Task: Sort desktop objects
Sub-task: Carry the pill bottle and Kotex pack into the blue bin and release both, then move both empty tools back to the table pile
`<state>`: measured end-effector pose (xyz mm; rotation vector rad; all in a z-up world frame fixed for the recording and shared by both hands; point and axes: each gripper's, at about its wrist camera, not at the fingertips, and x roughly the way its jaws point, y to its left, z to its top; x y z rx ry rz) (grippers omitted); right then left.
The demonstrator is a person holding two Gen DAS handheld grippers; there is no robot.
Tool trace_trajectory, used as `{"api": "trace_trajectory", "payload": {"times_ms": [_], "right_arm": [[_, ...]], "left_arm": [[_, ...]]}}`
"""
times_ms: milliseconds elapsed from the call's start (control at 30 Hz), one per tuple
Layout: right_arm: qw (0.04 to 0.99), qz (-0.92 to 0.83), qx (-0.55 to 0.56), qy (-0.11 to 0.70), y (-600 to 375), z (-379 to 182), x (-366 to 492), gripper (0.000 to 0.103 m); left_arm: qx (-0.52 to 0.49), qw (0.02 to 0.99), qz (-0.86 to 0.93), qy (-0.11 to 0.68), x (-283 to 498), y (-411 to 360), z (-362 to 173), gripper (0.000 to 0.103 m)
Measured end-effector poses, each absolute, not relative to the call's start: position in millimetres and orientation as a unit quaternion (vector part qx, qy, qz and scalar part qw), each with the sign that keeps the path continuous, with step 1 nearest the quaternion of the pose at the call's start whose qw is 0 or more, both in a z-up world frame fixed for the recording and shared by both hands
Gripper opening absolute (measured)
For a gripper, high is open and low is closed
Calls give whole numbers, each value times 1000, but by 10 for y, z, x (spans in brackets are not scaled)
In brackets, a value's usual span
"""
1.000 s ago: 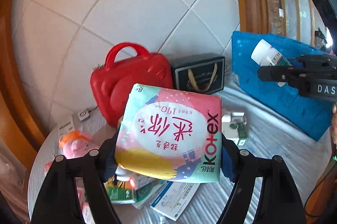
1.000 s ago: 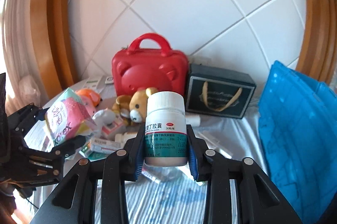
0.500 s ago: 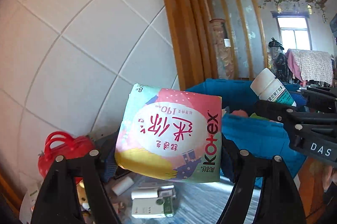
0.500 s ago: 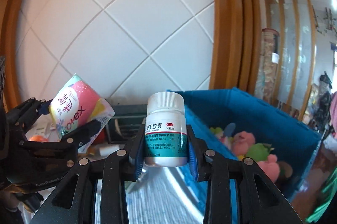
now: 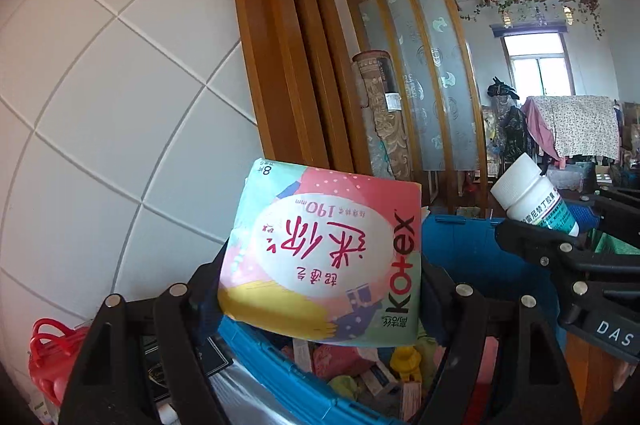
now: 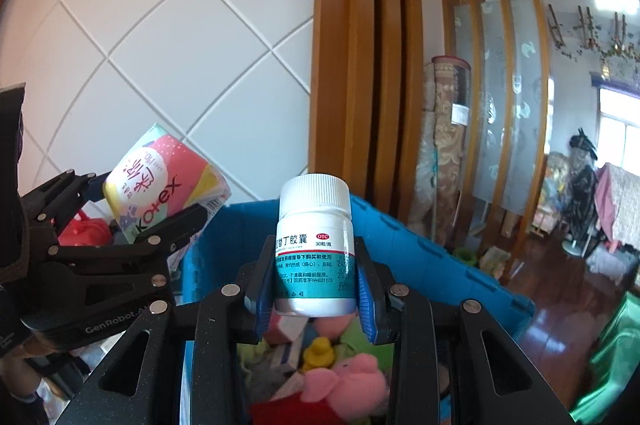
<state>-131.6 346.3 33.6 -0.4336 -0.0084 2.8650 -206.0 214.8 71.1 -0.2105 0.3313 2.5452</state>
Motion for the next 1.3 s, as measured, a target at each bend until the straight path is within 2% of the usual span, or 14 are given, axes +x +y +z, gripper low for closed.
{"api": "trace_trajectory", "payload": {"times_ms": [133, 167, 200, 233, 267, 300, 533, 700, 1033, 1300], "right_arm": [[124, 979, -163, 16, 3879, 281, -1521, 34], [135, 977, -163, 18, 3969, 280, -1588, 38], [145, 974, -170, 22, 4072, 276, -1659, 47], [150, 972, -179, 24, 4152, 279, -1738, 76], [156, 972, -175, 25, 4220, 290, -1783, 85], [163, 972, -168, 26, 4273, 307, -1800, 85], [147, 978, -144, 42, 4410, 332, -1682, 93], [135, 981, -132, 40, 4365, 319, -1538, 93], [109, 986, -118, 38, 4198, 244, -1290, 101], [91, 988, -121, 40, 4048, 146, -1195, 101]], "left_arm": [[-91, 262, 953, 124, -2223, 2451, 775, 80], [-99, 259, 952, 130, -2280, 2520, 790, 81], [-105, 251, 952, 140, -2342, 2632, 821, 83], [-107, 236, 954, 150, -2395, 2725, 850, 85], [-110, 225, 955, 161, -2447, 2798, 872, 89], [-110, 222, 955, 165, -2477, 2835, 892, 92], [-108, 192, 968, 117, -2538, 2774, 971, 93], [-100, 172, 974, 109, -2504, 2727, 923, 94], [-101, 139, 981, 93, -2287, 2463, 815, 94], [-96, 116, 985, 82, -2076, 2199, 761, 94]]}}
